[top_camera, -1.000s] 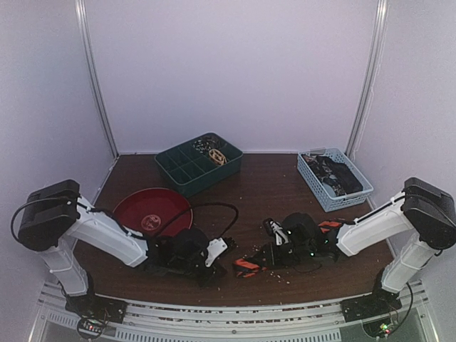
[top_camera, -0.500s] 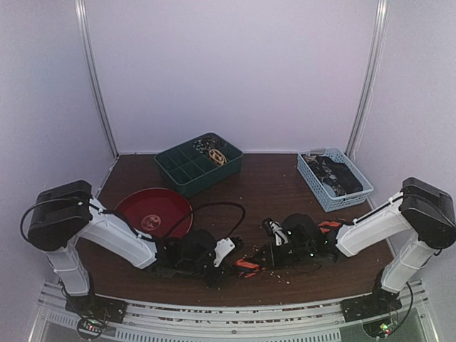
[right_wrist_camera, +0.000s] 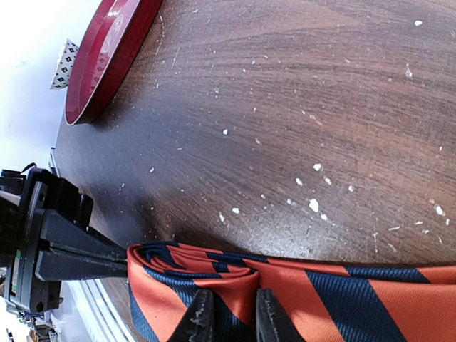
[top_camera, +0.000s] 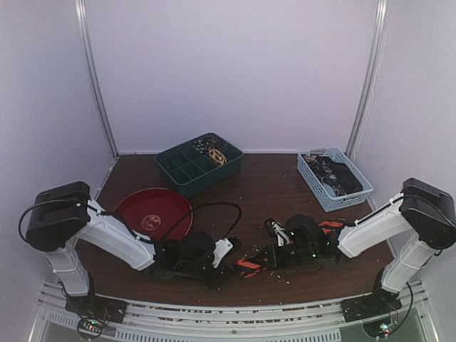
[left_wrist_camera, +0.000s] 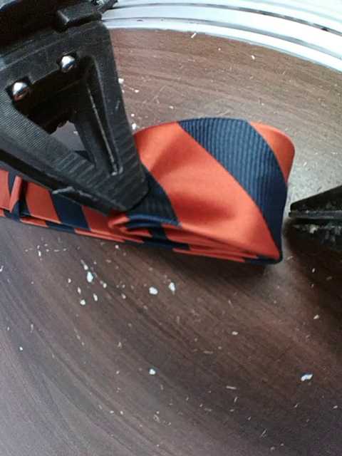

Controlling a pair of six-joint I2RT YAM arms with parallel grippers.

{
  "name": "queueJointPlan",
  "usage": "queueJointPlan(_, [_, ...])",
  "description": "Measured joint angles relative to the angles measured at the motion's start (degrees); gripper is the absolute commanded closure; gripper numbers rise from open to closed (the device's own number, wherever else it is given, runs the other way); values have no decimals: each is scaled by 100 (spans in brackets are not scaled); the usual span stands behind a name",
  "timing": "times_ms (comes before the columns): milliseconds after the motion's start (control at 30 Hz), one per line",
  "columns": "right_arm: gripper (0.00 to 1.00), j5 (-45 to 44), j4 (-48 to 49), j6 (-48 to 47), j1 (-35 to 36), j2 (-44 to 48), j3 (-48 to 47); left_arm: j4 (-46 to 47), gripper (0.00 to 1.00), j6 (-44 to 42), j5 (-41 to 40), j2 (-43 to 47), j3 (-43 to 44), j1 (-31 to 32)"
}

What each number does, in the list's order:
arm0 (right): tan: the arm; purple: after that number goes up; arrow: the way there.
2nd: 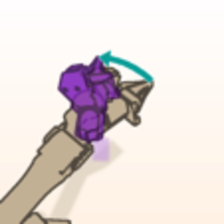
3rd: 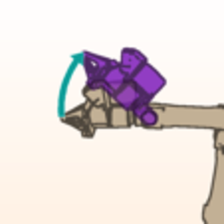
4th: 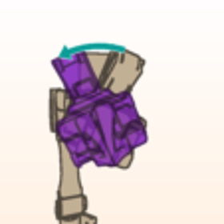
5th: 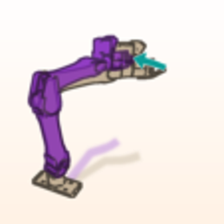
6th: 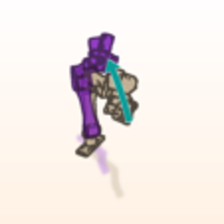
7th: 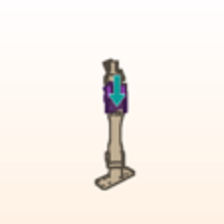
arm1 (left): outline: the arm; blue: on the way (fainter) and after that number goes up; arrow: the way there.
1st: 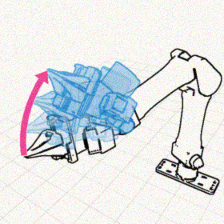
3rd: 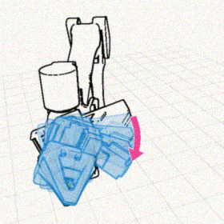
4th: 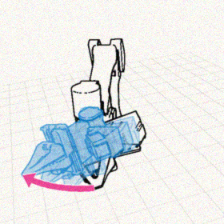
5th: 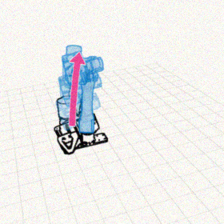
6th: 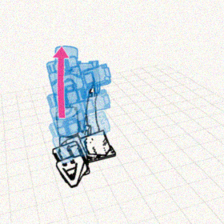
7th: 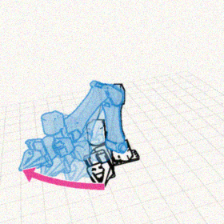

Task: Roll the ties
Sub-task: Roll the tie at the center of the board.

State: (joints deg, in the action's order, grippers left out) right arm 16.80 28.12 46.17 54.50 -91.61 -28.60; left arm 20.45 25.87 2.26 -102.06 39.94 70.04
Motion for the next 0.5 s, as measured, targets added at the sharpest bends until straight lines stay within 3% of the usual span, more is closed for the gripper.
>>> queueJointPlan(500, [79, -13, 87, 317, 278, -55, -20, -297, 100, 824, -258, 684, -619, 186])
